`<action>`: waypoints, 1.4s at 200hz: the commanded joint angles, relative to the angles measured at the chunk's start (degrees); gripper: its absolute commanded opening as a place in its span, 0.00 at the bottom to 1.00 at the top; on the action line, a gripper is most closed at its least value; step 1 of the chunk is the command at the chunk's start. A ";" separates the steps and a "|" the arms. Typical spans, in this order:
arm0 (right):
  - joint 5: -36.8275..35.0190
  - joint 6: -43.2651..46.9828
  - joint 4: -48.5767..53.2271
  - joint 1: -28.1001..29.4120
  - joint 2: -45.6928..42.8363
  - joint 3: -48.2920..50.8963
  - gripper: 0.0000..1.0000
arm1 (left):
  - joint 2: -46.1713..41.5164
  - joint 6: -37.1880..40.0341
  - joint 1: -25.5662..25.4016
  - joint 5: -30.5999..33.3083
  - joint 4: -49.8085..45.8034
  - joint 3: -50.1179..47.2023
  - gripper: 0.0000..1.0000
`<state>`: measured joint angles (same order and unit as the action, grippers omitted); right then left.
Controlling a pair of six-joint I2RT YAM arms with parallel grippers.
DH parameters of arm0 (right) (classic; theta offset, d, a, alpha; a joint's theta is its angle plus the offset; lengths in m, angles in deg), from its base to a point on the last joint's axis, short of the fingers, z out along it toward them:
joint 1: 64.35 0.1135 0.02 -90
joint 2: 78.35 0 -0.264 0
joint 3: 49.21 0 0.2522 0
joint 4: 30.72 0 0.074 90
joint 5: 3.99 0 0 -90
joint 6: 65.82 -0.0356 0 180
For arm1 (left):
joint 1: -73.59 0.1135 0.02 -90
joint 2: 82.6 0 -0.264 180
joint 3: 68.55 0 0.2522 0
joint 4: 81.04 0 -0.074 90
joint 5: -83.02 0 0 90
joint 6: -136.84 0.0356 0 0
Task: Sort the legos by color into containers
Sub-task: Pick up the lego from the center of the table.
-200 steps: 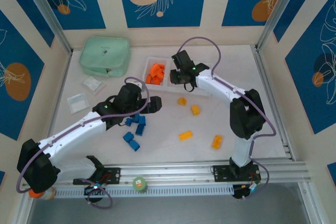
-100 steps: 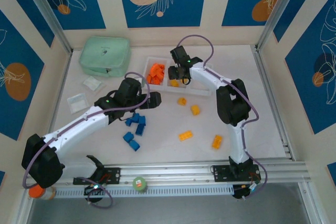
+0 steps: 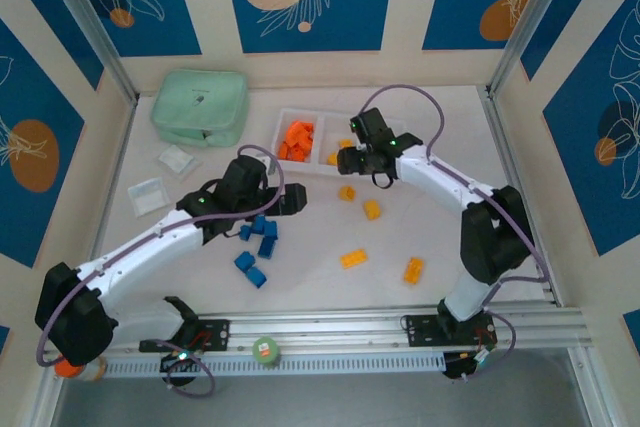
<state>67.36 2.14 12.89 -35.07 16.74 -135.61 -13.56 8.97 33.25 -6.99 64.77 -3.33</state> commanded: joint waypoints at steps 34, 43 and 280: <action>1.13 -4.02 -0.39 -0.27 -5.35 11.69 0.67 | 0.16 -3.53 -4.75 0.25 3.90 -3.36 0.99; 1.20 -4.23 -0.49 -0.27 -5.58 12.90 0.68 | 0.41 -4.06 -5.45 0.36 4.69 -3.71 0.99; 0.20 -4.56 -3.04 0.24 1.55 16.39 0.42 | 3.51 -7.88 -8.30 2.38 8.51 -5.06 0.99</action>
<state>68.58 -2.78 8.78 -35.16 18.24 -118.04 -9.61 1.63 25.56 -5.84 72.86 -7.92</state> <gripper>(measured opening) 0.448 0.994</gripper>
